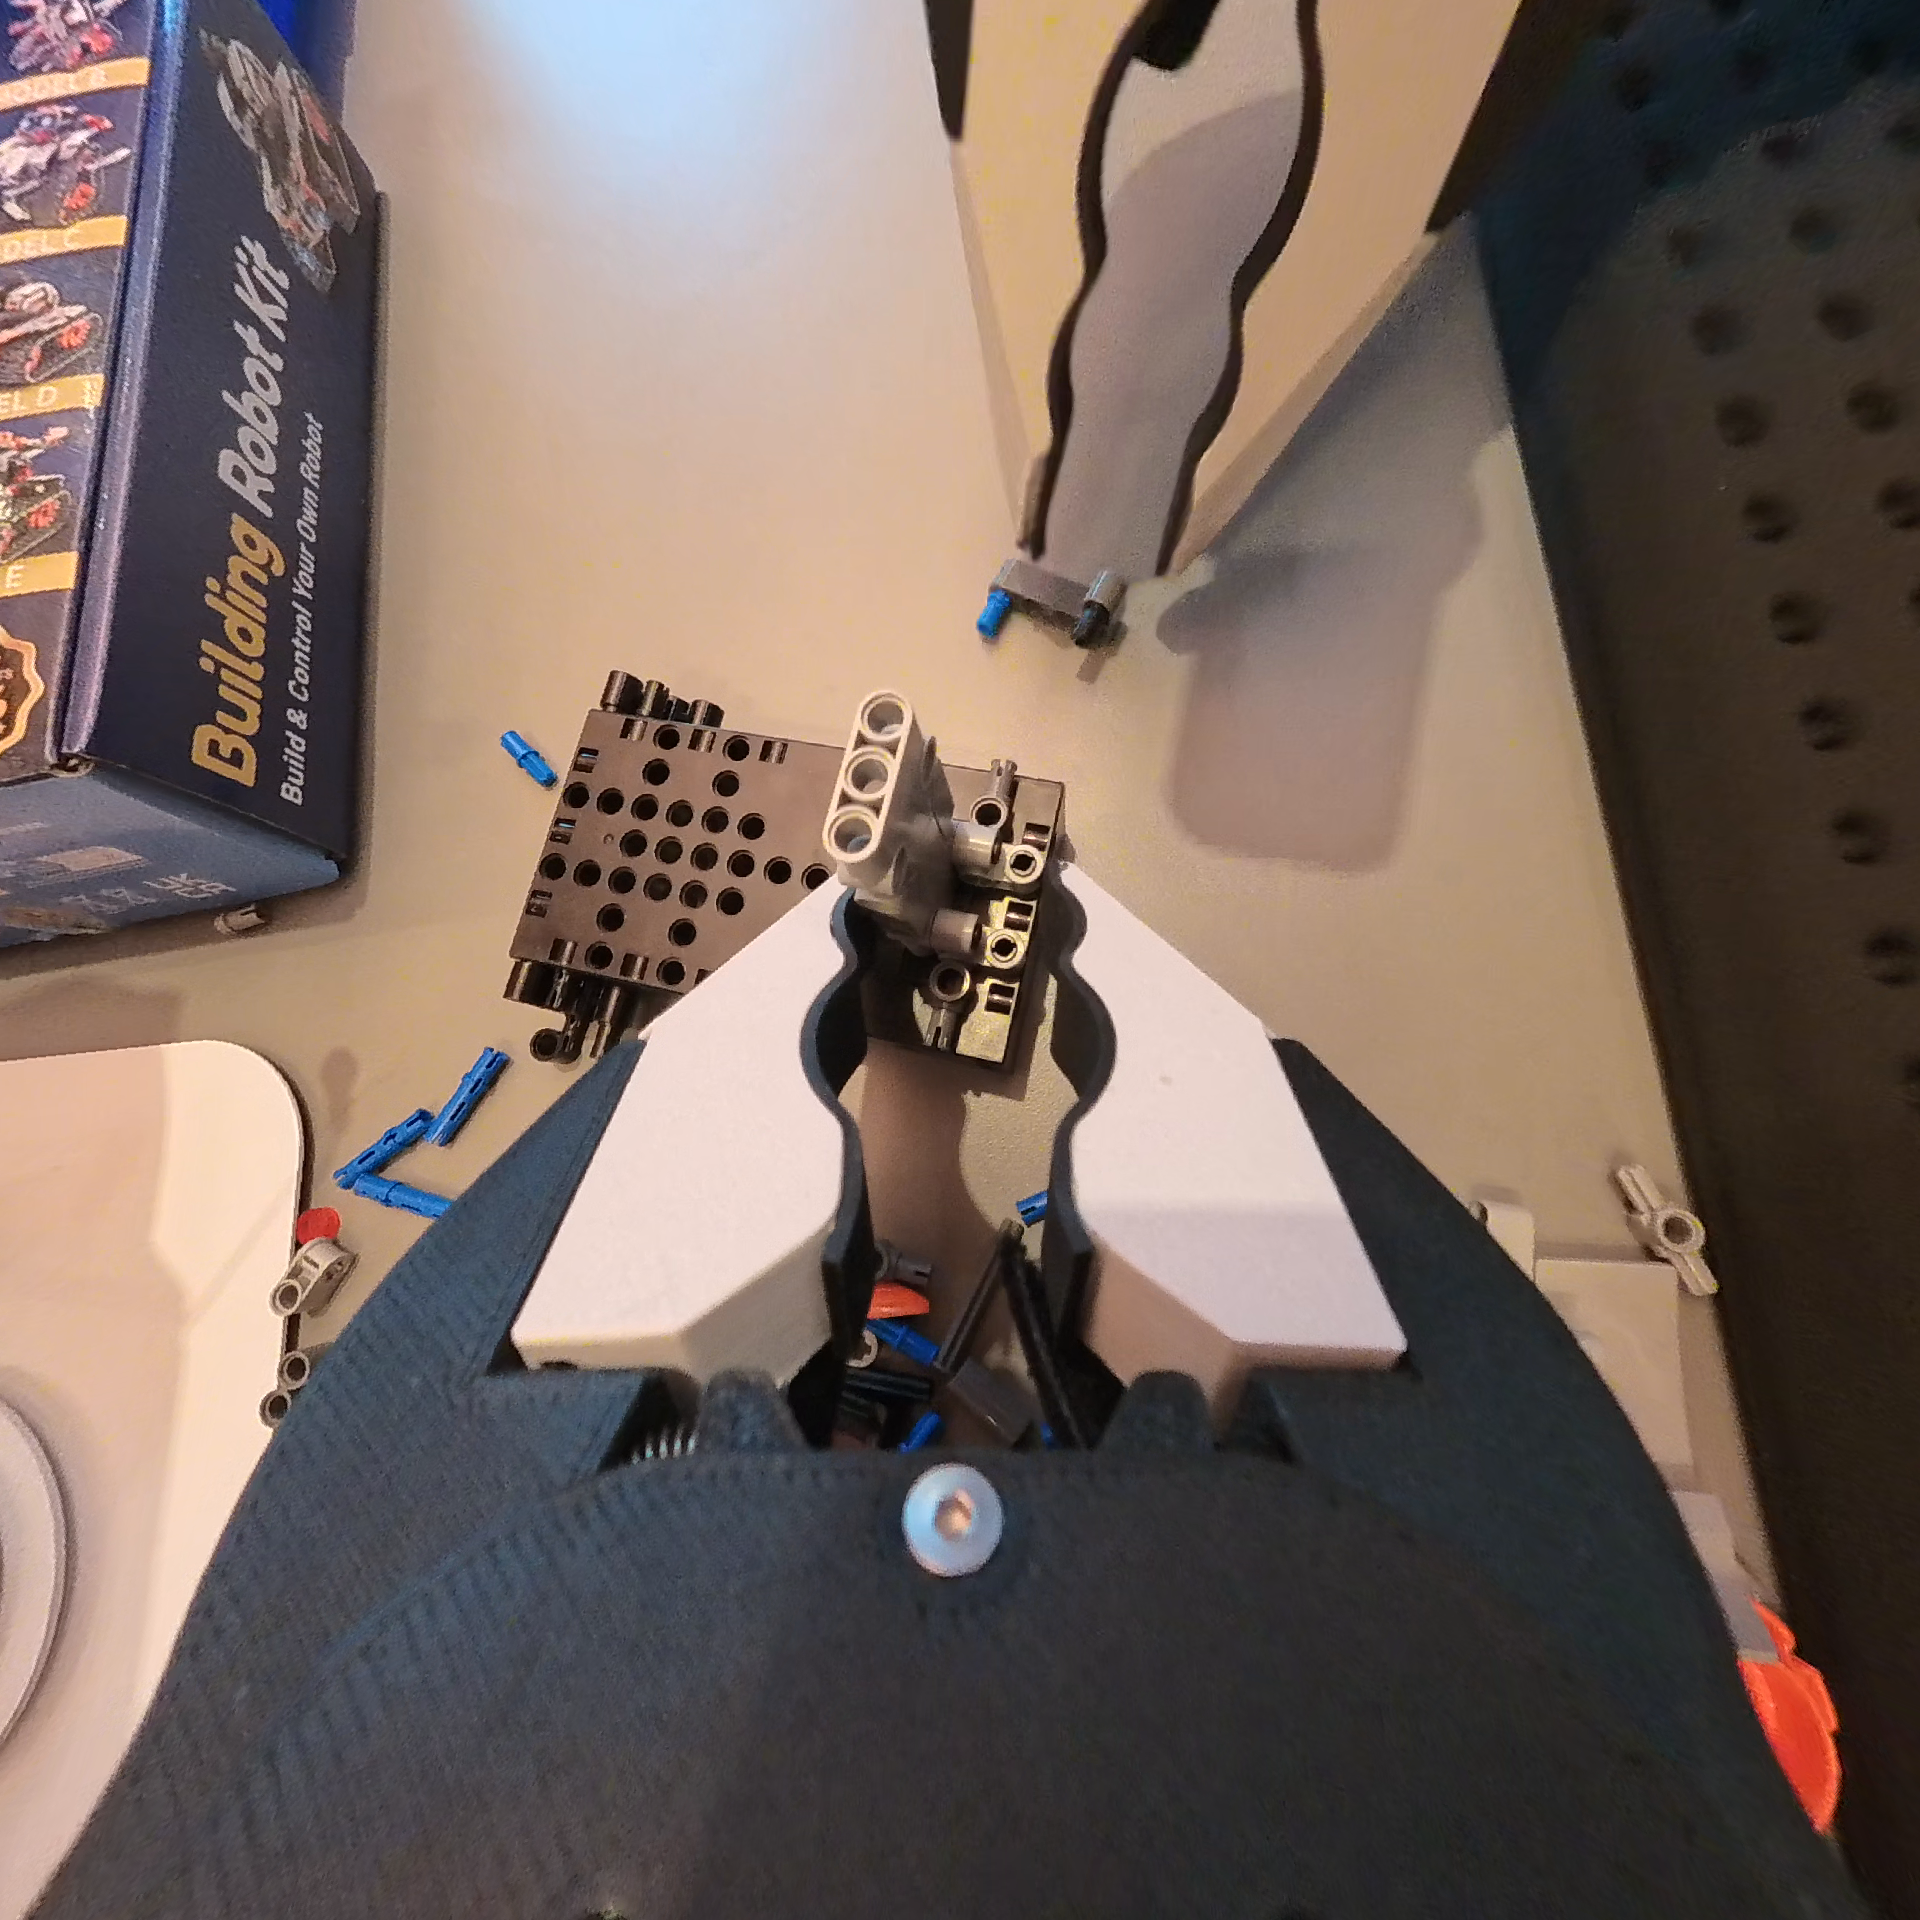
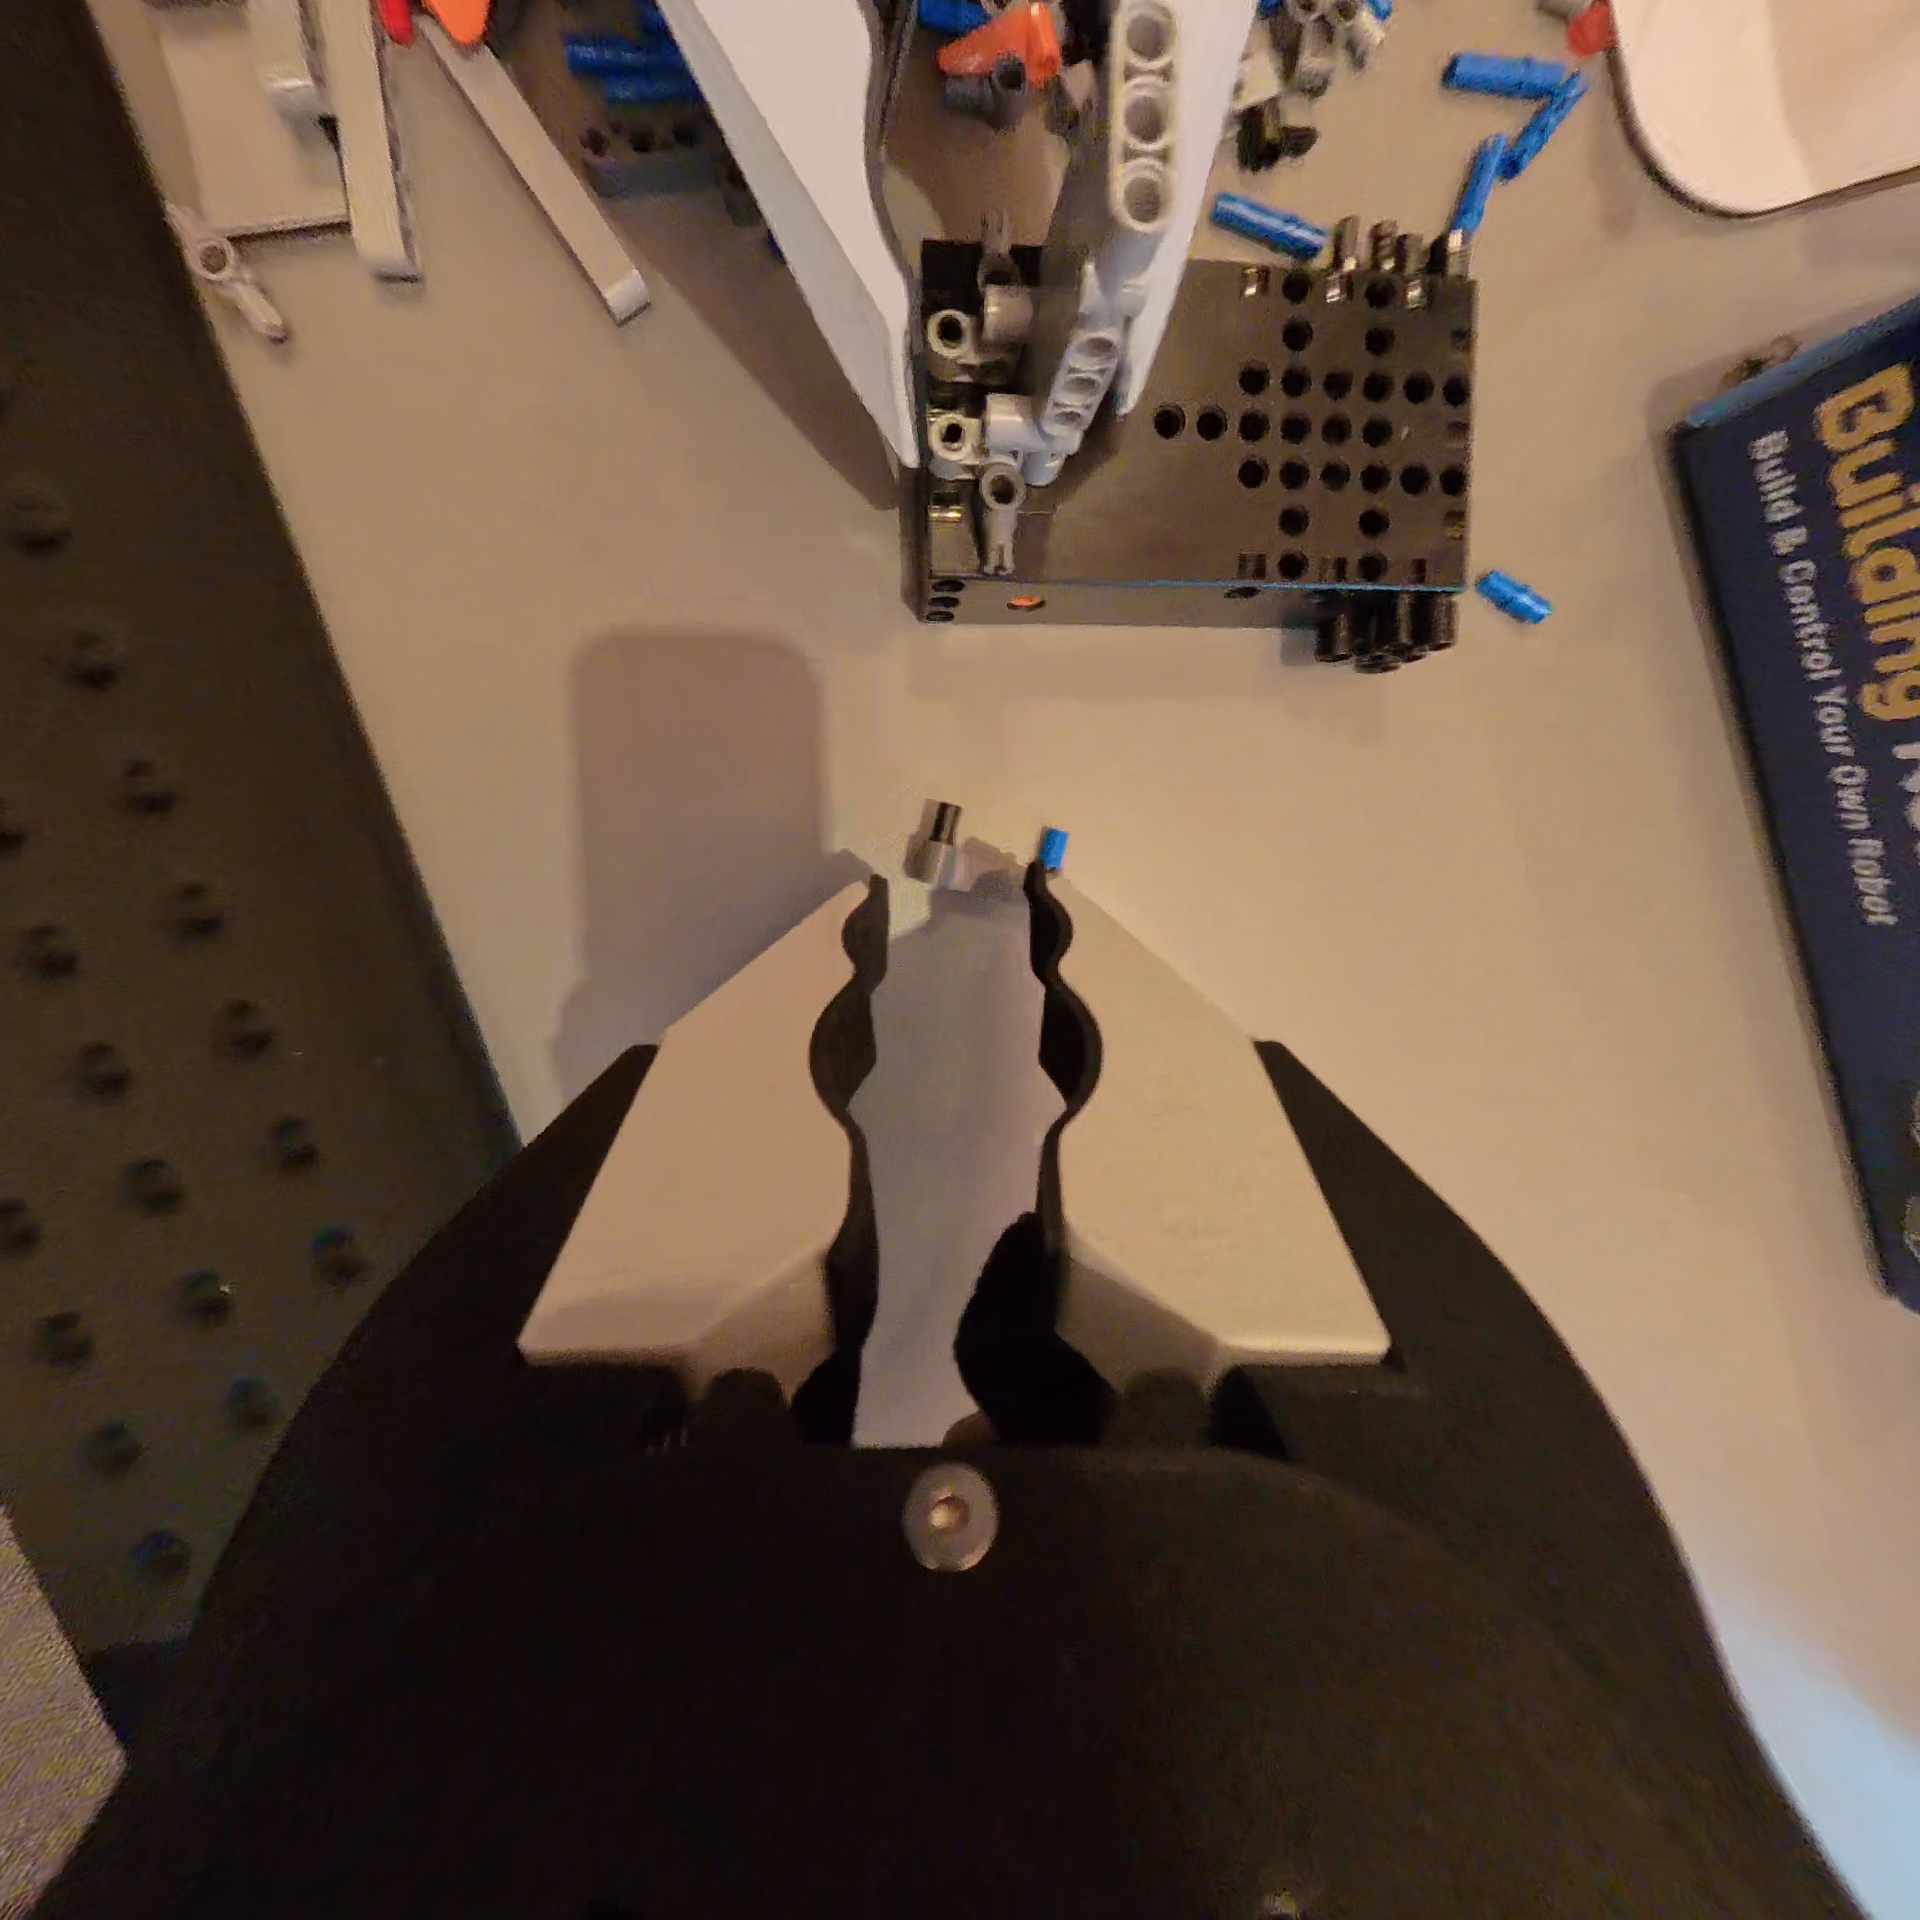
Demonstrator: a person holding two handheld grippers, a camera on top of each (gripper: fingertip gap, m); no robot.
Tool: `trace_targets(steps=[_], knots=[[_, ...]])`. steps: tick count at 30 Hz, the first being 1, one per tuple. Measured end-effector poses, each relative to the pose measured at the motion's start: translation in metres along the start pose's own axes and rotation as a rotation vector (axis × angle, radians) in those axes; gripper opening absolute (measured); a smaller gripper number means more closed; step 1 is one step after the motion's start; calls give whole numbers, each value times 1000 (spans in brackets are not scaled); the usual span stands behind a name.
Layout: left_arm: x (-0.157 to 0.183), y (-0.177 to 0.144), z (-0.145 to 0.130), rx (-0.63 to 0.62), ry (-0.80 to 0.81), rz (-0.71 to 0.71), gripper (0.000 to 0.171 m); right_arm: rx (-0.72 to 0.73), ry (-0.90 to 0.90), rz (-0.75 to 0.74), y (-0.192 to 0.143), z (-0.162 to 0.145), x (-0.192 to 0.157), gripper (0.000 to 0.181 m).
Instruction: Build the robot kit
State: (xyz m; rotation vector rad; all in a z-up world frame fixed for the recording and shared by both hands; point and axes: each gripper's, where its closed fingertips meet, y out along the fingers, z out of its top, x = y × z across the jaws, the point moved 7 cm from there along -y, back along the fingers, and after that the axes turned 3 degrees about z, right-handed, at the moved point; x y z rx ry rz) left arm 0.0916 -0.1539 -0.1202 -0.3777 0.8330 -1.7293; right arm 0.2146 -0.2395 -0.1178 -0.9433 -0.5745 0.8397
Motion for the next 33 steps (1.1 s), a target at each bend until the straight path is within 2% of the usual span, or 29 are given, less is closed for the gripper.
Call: trace_targets(steps=[3,6,10,16,19,22,27,29,33], knots=[[0,1,0,0,4,-3,28,27,-6,2,1,-4,11,36],[1,1,0,-4,9,0,28,-6,-13,43,11,-10,15,40],[1,1,0,-4,7,-2,28,1,50,100,14,-10,10,22],[0,2,-1,-5,6,-3,28,50,138,241,4,-6,-24,22],[0,2,-1,-6,9,-1,28,112,40,177,0,-4,-23,35],[1,3,-1,-8,13,2,28,129,-108,158,8,1,-21,34],[1,2,-1,-12,18,6,29,83,-179,243,21,5,-19,9],[0,3,-1,-10,17,6,29,71,-149,224,21,3,-18,9],[0,3,-1,-6,15,6,29,56,114,154,17,-4,-15,0]])
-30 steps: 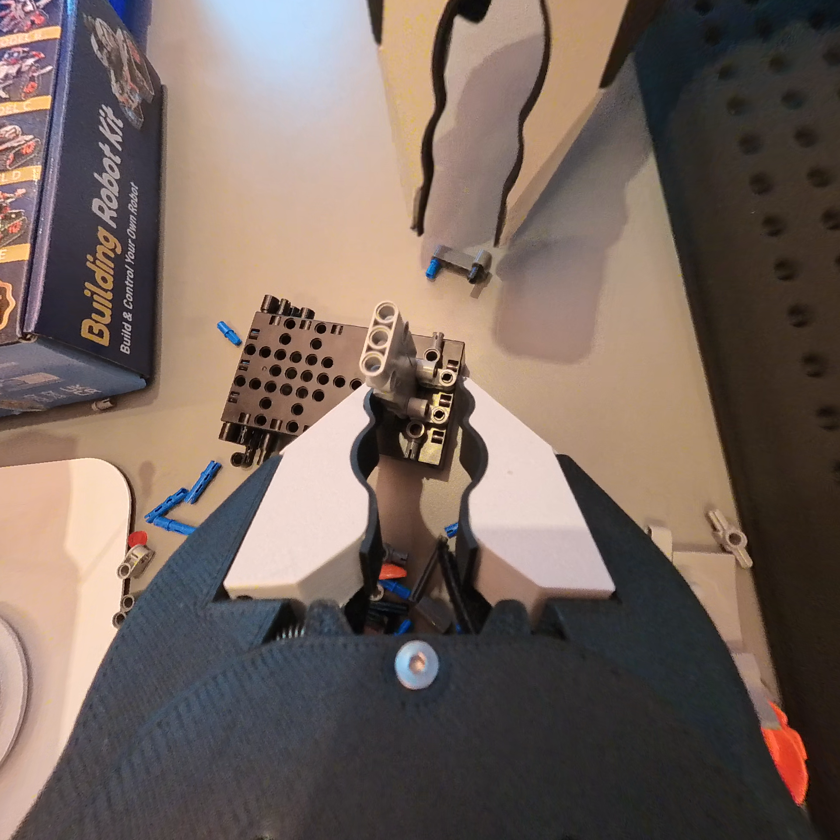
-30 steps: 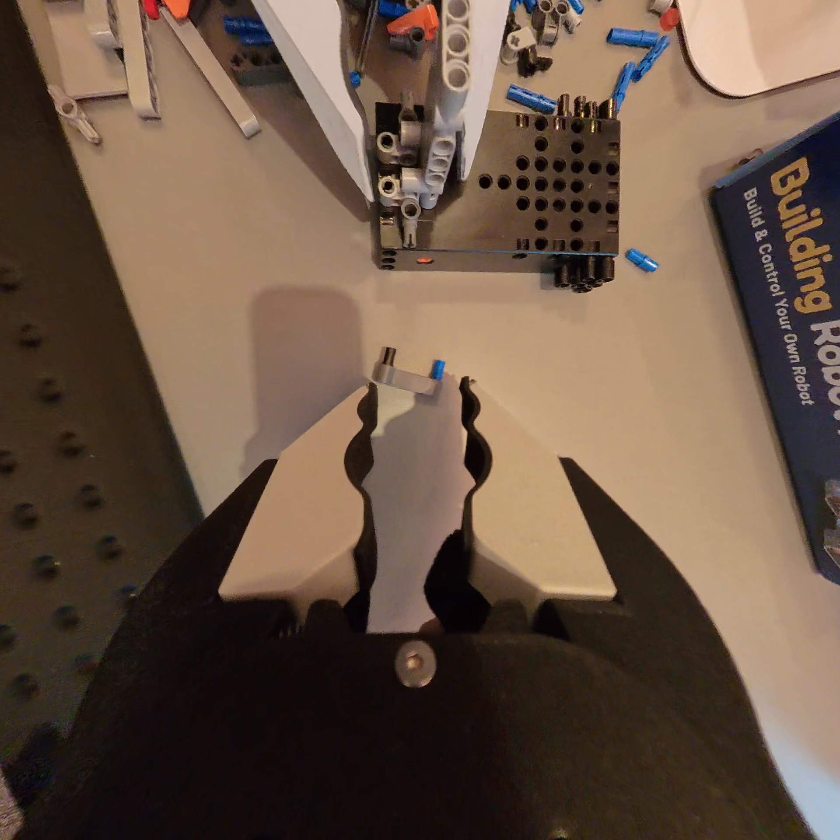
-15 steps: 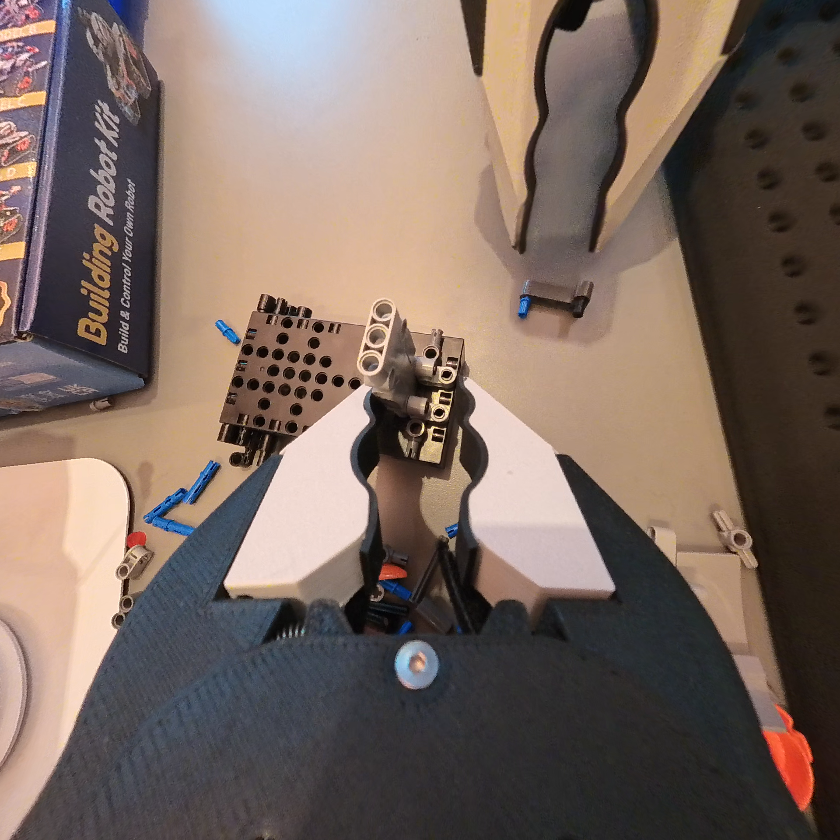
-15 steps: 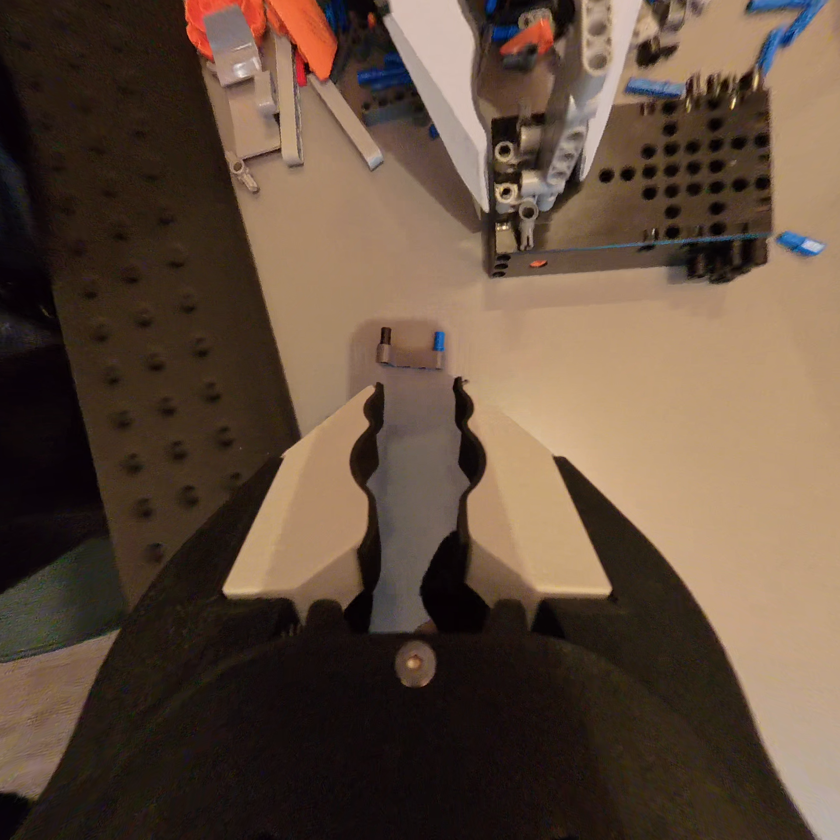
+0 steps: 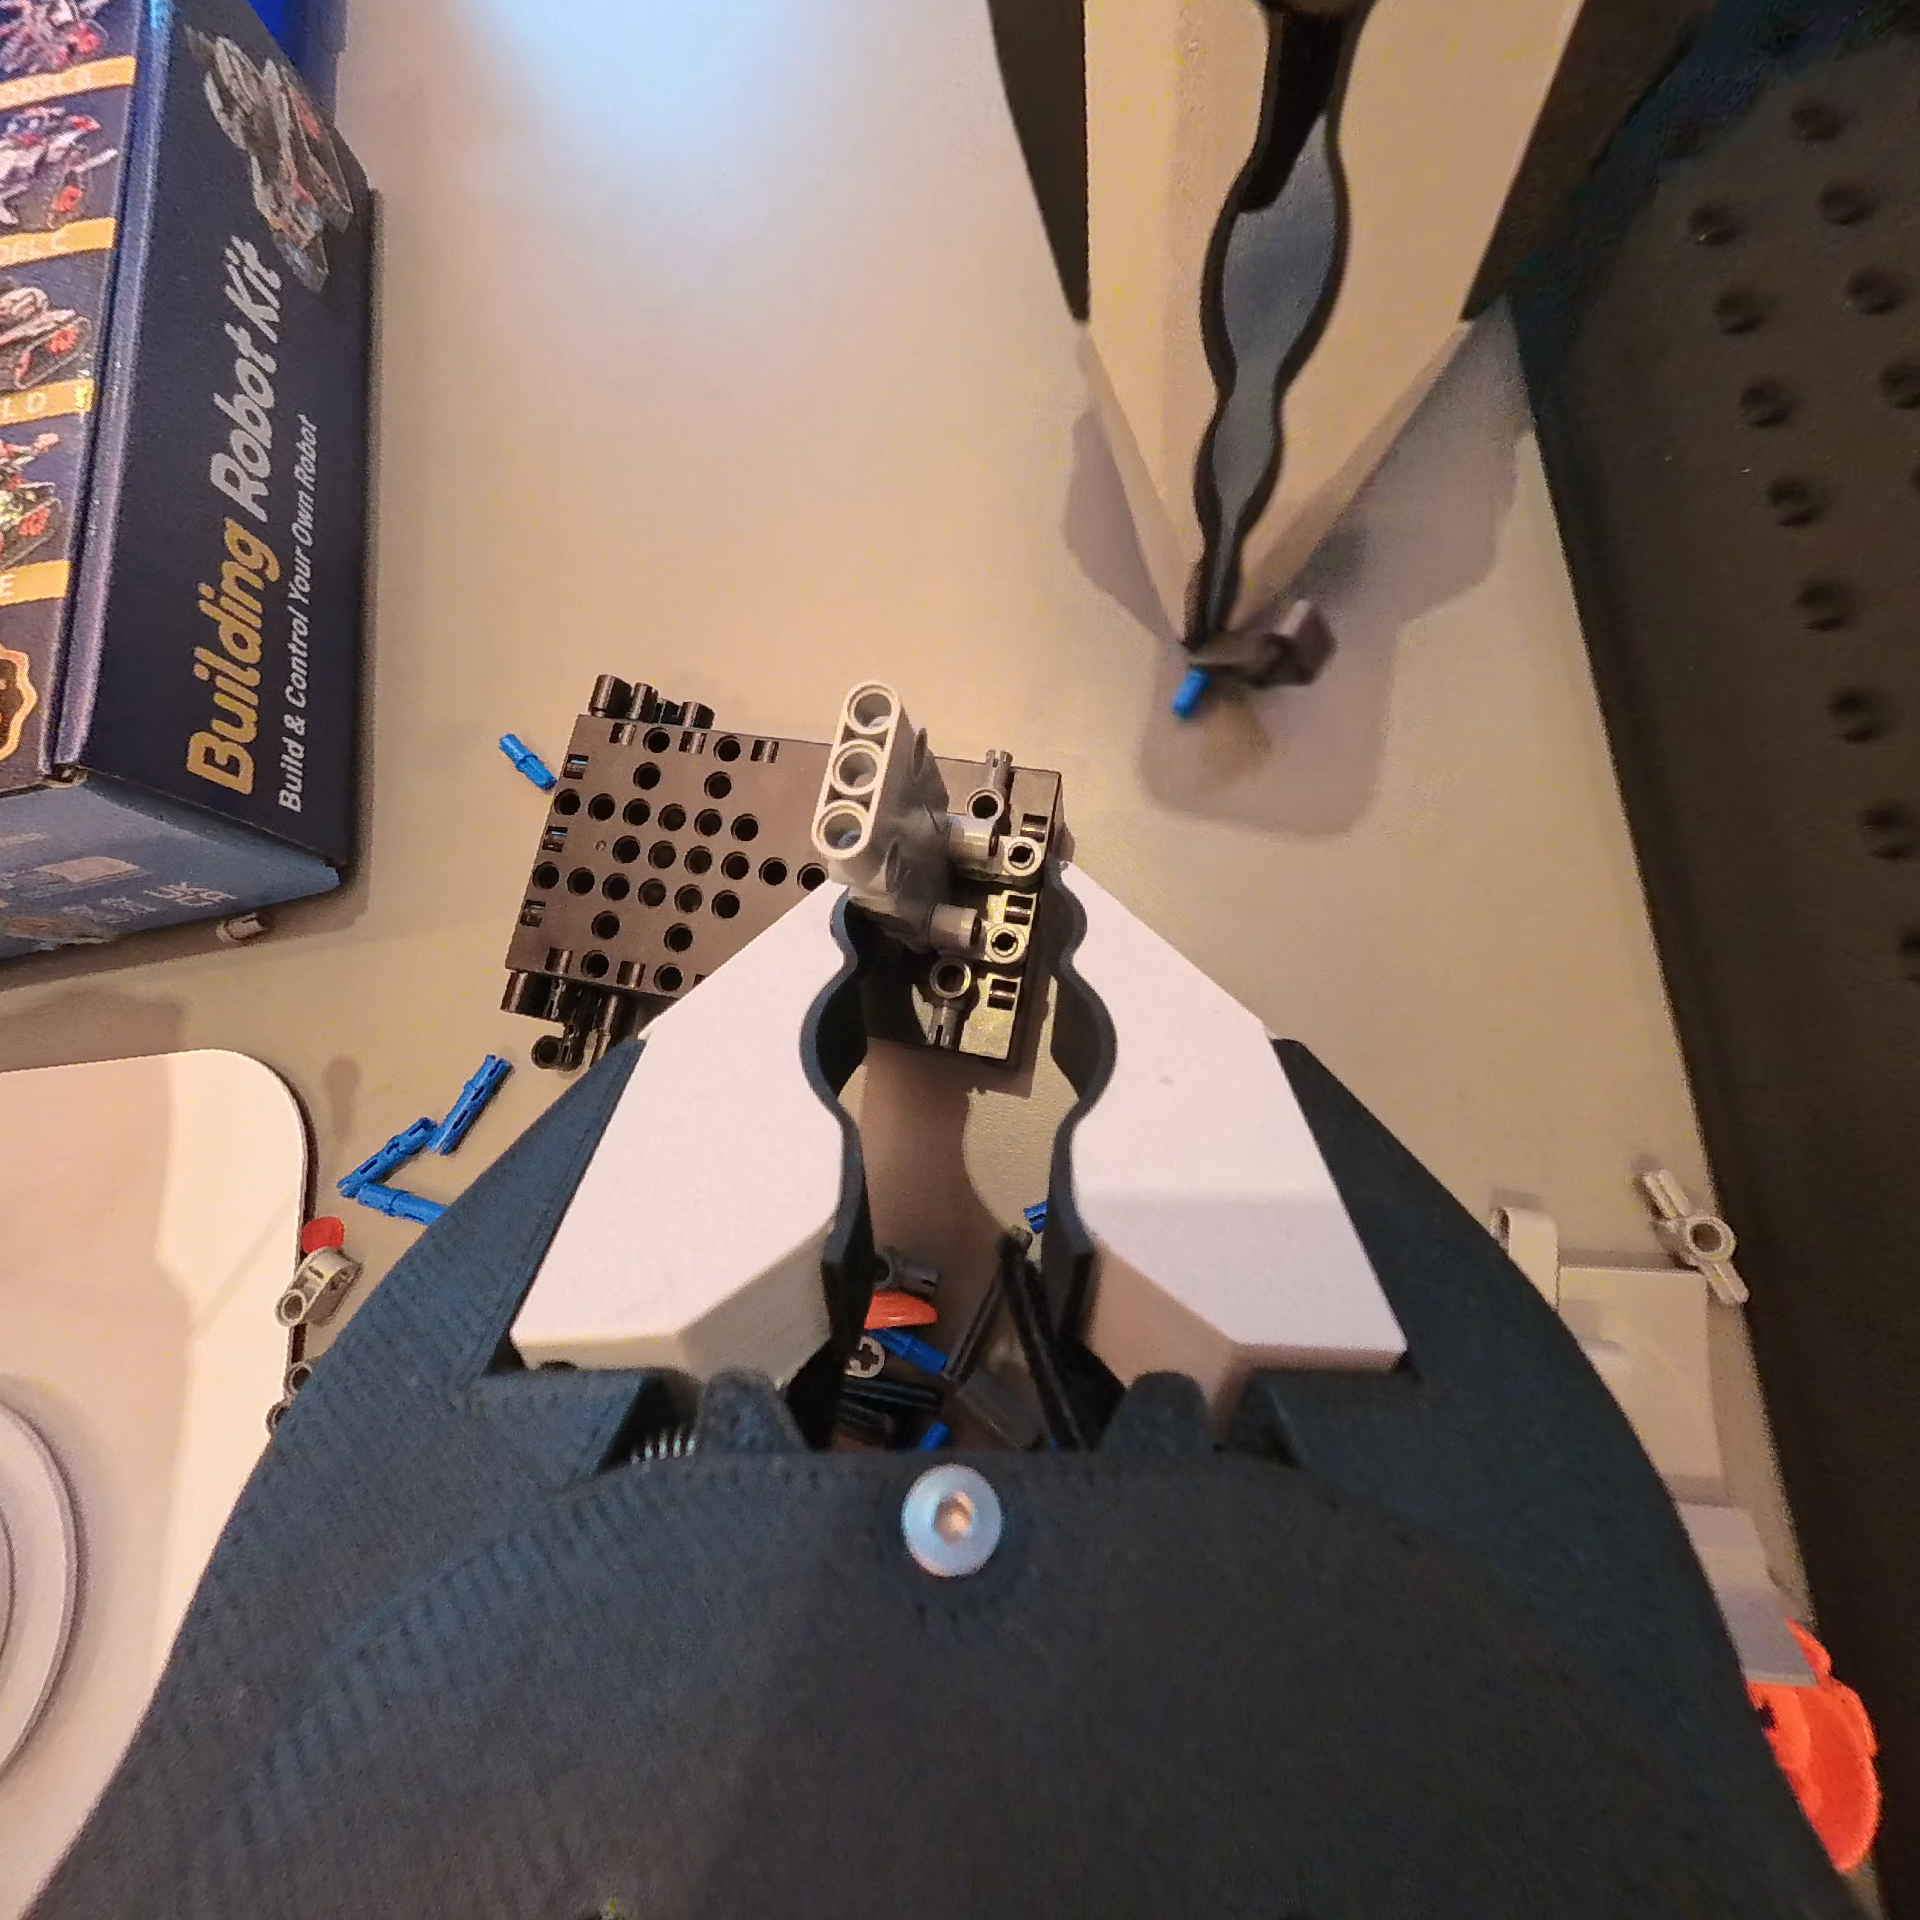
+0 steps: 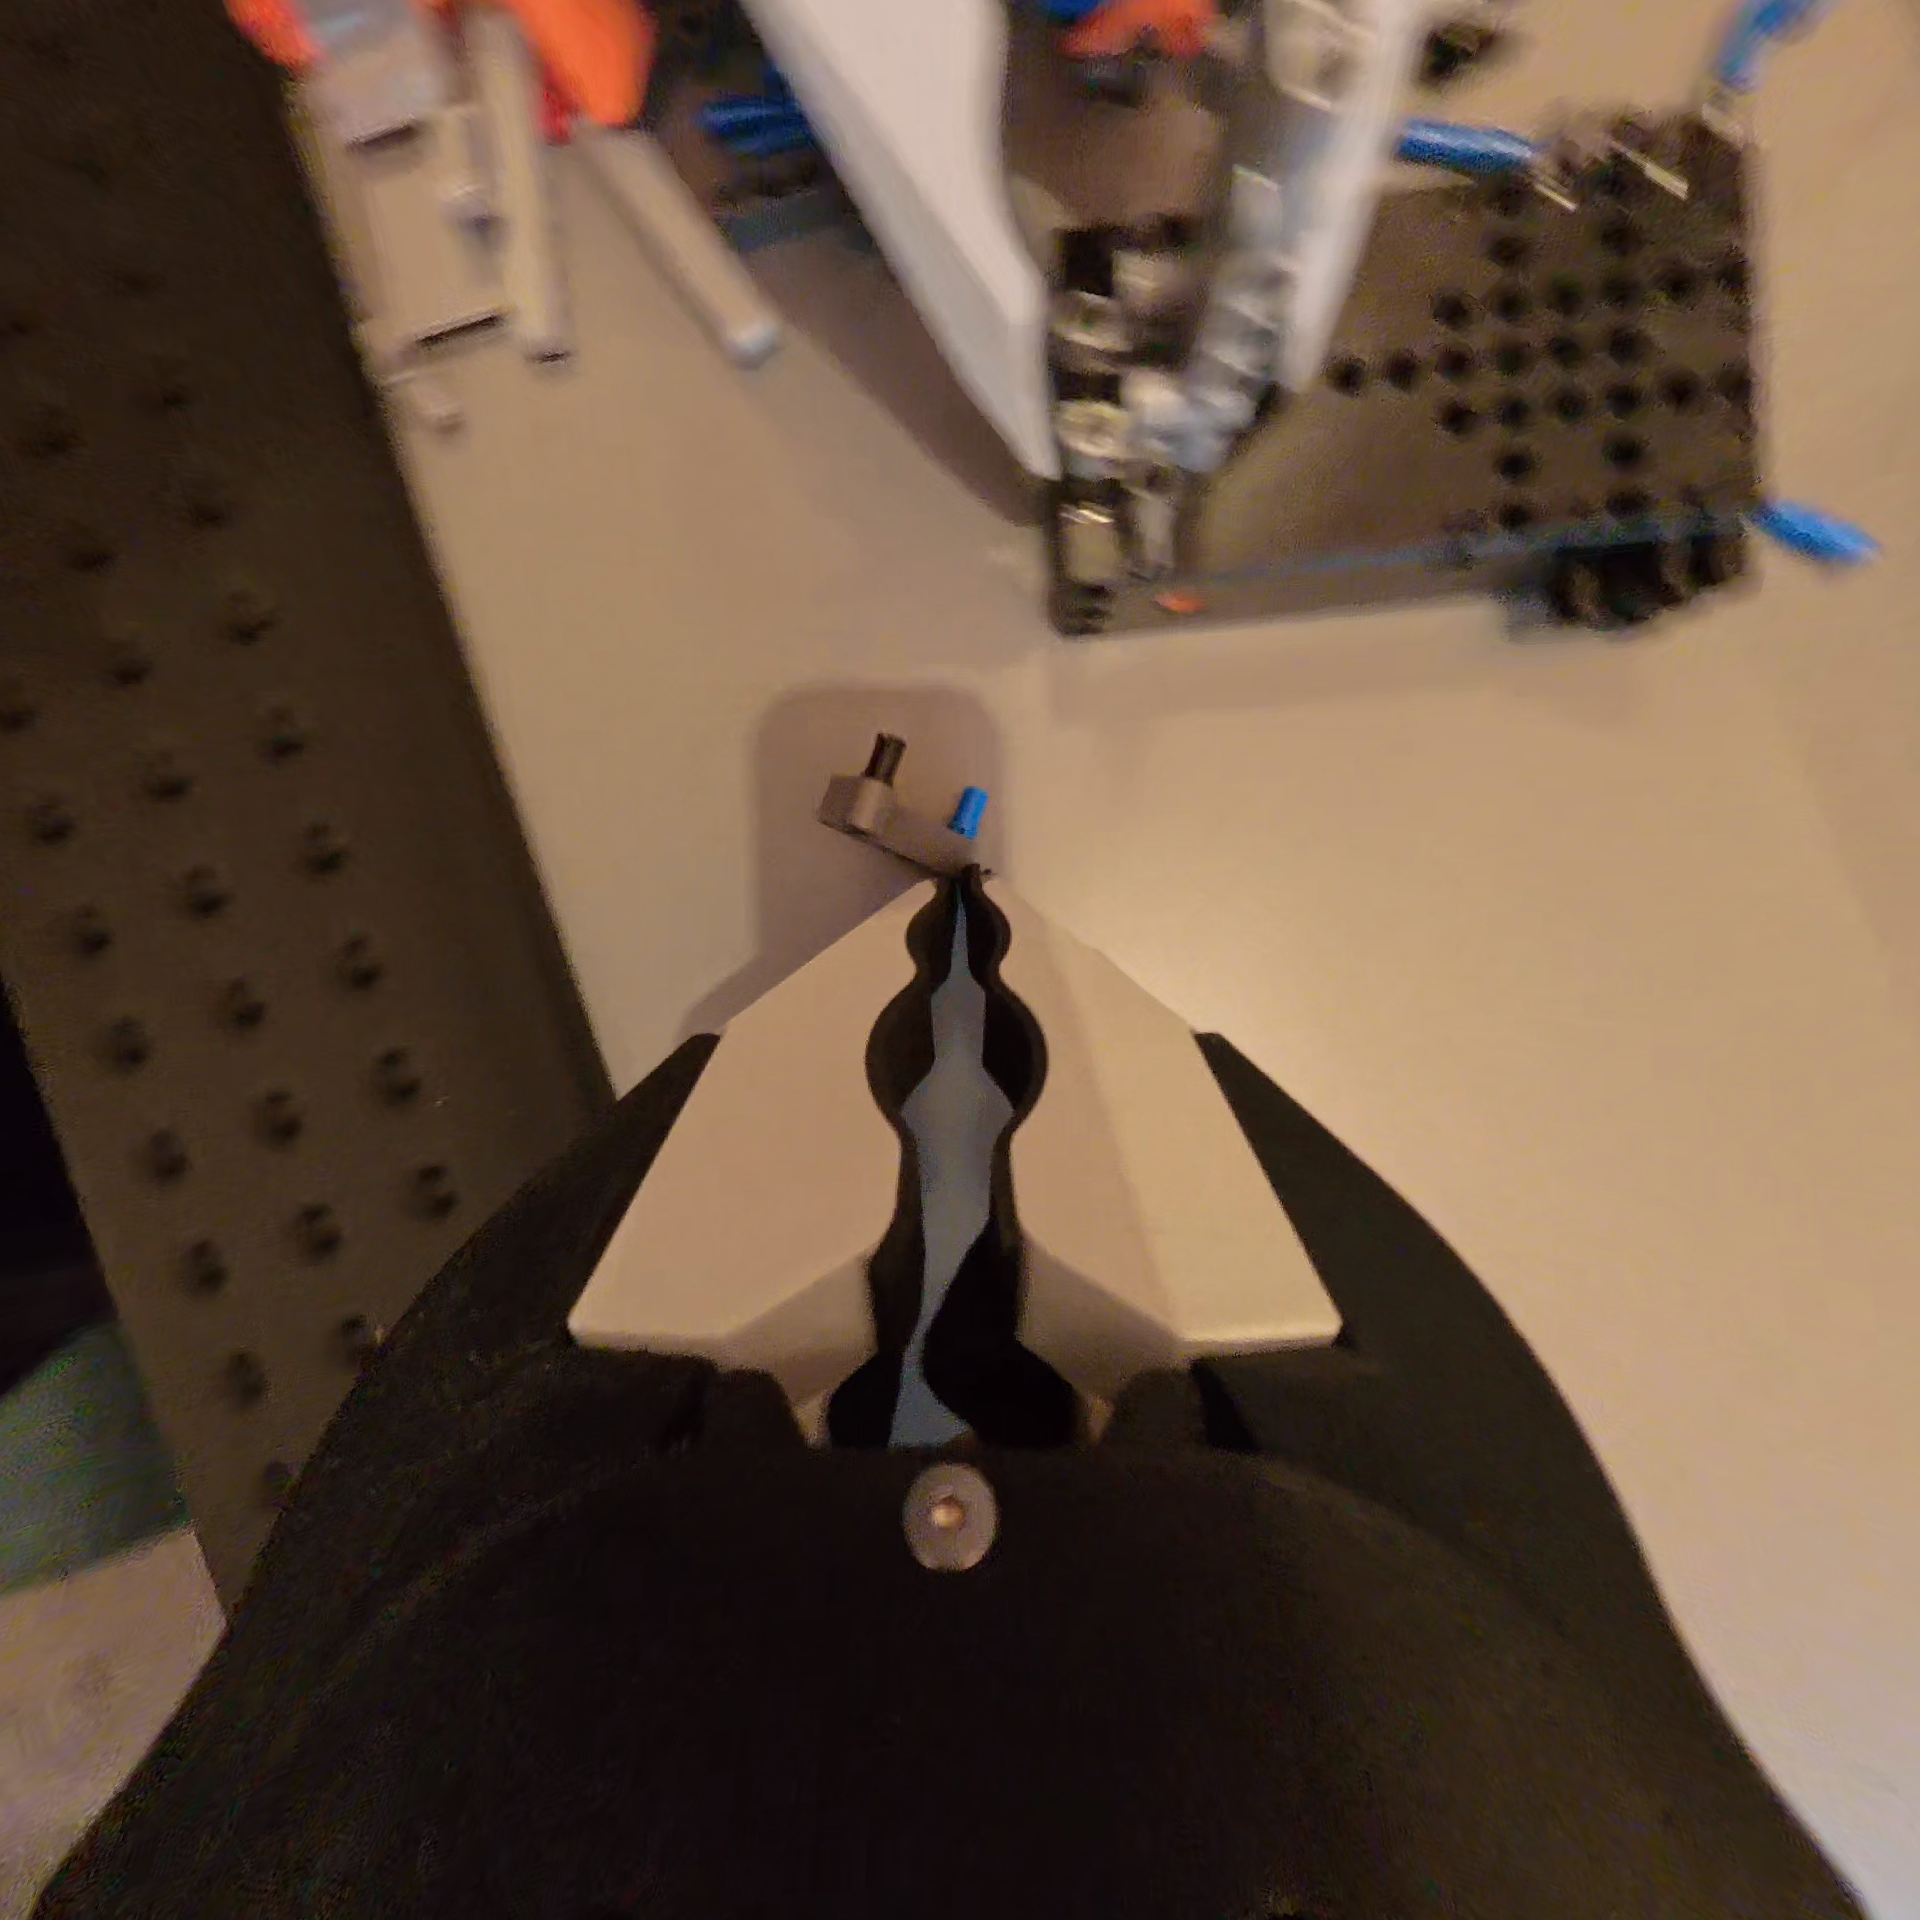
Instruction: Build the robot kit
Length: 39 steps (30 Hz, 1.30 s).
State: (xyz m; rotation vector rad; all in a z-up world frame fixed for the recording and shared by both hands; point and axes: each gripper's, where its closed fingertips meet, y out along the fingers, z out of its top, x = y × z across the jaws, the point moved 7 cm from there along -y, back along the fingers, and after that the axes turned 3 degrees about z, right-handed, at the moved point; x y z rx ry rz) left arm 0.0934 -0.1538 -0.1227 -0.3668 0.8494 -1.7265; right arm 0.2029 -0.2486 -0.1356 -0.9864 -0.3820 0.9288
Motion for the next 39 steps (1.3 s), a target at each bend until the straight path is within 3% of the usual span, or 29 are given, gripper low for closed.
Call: trace_targets(steps=[2,4,11,15,22,31,34,39], knots=[[0,0,0,1,-1,1,29,8,149,-74,-5,-6,3,4],[0,0,0,-1,-3,3,29,47,251,-27,-5,-7,-8,24],[0,0,1,-6,4,9,29,109,46,-48,-20,-1,-25,26],[0,0,0,-7,4,9,29,52,-50,4,-8,2,-26,29],[0,1,1,-2,5,7,29,103,-165,12,8,21,-42,43],[0,1,1,-5,8,11,29,-16,-233,21,13,27,-35,24],[0,1,1,-4,8,10,29,-7,-202,30,13,25,-33,24],[0,1,1,-5,9,10,29,54,-186,36,8,22,-33,3]])
